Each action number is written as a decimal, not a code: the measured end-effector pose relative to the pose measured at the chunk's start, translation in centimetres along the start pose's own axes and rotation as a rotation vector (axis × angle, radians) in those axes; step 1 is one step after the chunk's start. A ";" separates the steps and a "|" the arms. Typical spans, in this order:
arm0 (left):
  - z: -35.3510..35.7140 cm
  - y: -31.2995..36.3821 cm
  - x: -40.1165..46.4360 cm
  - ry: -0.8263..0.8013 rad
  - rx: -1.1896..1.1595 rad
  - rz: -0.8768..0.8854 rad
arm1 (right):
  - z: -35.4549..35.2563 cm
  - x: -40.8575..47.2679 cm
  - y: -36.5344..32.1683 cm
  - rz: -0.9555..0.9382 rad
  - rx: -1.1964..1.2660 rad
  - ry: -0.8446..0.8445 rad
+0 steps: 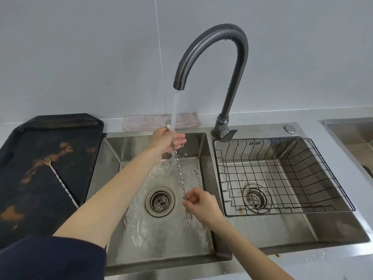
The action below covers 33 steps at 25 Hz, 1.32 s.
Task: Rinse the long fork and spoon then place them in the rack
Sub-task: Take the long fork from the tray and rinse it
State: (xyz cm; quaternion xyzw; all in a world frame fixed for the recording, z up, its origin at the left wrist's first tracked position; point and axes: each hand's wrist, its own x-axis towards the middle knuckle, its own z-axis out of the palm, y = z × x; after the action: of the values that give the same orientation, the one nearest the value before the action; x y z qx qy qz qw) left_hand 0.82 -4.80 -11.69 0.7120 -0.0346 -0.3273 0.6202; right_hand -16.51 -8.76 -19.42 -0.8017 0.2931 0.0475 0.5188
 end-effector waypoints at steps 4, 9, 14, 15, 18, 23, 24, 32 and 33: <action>-0.1 0.1 0.0 0.039 -0.016 0.021 | 0.0 -0.1 0.3 0.025 -0.009 0.019; -0.8 0.3 0.1 -0.007 0.018 0.041 | 0.2 -0.2 1.0 0.071 -0.042 0.022; -0.8 -0.1 -0.2 -0.076 0.151 0.119 | 0.1 -0.1 0.8 0.041 -0.075 0.007; -0.7 -0.4 -0.3 -0.074 0.199 0.143 | 0.0 -0.1 0.5 0.028 -0.068 0.008; -0.7 -1.3 -0.1 -0.021 0.243 0.169 | -1.1 -0.1 -0.5 -0.016 0.039 -0.061; -3.0 -2.8 0.5 0.164 0.433 0.172 | -4.4 0.6 -2.7 -0.004 0.605 -0.278; -3.4 -3.3 0.3 0.184 0.471 0.161 | -4.9 1.0 -3.3 0.005 0.697 -0.300; -4.2 -7.2 -0.2 0.041 0.921 0.105 | -4.8 3.6 -7.4 -0.059 0.859 -0.363; -4.4 -7.9 -0.3 0.003 0.967 0.117 | -4.7 4.1 -7.9 -0.052 0.847 -0.322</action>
State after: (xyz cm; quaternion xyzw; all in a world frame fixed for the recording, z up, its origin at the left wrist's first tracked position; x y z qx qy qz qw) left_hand 0.01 0.95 -18.64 0.9159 -0.2218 -0.2374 0.2357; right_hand -10.07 -12.25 -12.50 -0.5085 0.1822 0.0345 0.8409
